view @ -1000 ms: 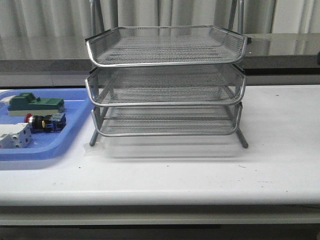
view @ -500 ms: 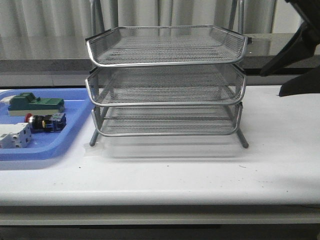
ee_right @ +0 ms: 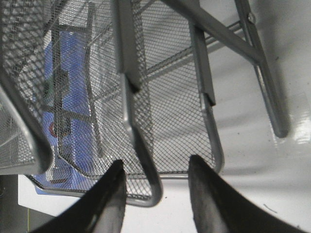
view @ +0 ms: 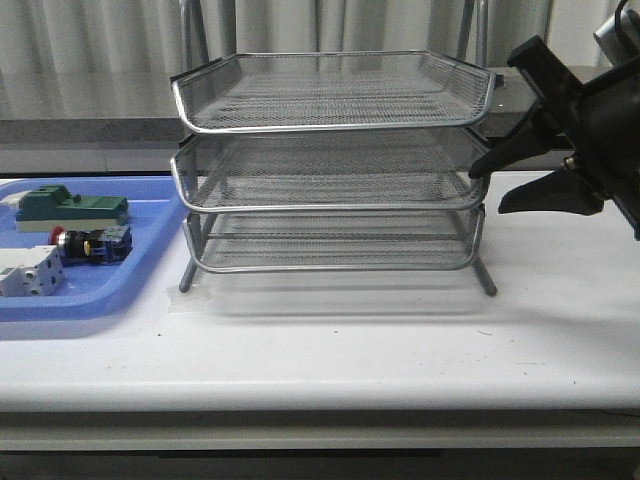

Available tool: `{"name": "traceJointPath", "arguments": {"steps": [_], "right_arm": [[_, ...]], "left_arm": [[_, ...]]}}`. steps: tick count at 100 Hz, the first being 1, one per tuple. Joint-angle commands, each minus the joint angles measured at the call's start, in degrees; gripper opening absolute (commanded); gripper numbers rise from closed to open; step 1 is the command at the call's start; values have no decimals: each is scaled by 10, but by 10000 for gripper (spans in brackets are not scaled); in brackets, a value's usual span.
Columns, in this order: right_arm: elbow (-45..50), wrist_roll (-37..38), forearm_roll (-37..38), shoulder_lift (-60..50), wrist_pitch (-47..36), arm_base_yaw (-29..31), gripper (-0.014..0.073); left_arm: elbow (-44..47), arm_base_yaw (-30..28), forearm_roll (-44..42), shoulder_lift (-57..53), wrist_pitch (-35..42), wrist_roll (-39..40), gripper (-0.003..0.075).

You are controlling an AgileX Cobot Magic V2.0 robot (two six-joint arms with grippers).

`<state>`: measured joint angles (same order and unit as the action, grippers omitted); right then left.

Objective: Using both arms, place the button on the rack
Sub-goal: 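Reach the right gripper to the front edge of the middle wire tray, then pull the middle wire tray out toward the robot with the right gripper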

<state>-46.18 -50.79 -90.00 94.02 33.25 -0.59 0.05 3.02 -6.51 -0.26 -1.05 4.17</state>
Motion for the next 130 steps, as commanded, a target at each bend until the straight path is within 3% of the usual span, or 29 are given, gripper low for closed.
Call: {"name": "traceJointPath", "arguments": {"steps": [1, 48, 70, 80, 102, 130], "right_arm": [[-33, -12, -21, -4, 42, 1, 332], [-64, -13, -22, 43, 49, -34, 313], [-63, -13, -20, 46, 49, -35, 30], [-63, -13, -14, 46, 49, -35, -57], [-54, -12, 40, 46, 54, -35, -61], [32, -16, 71, 37, 53, -35, -61]], "left_arm": [[28, -1, -1, -19, 44, 6, -20], [28, -1, -1, -19, 44, 6, -20], [28, -1, -1, -19, 44, 6, -20], [28, -1, -1, -19, 44, 6, -20], [28, -1, -1, -19, 44, 6, -20], [28, -1, -1, -19, 44, 6, -20]]}}
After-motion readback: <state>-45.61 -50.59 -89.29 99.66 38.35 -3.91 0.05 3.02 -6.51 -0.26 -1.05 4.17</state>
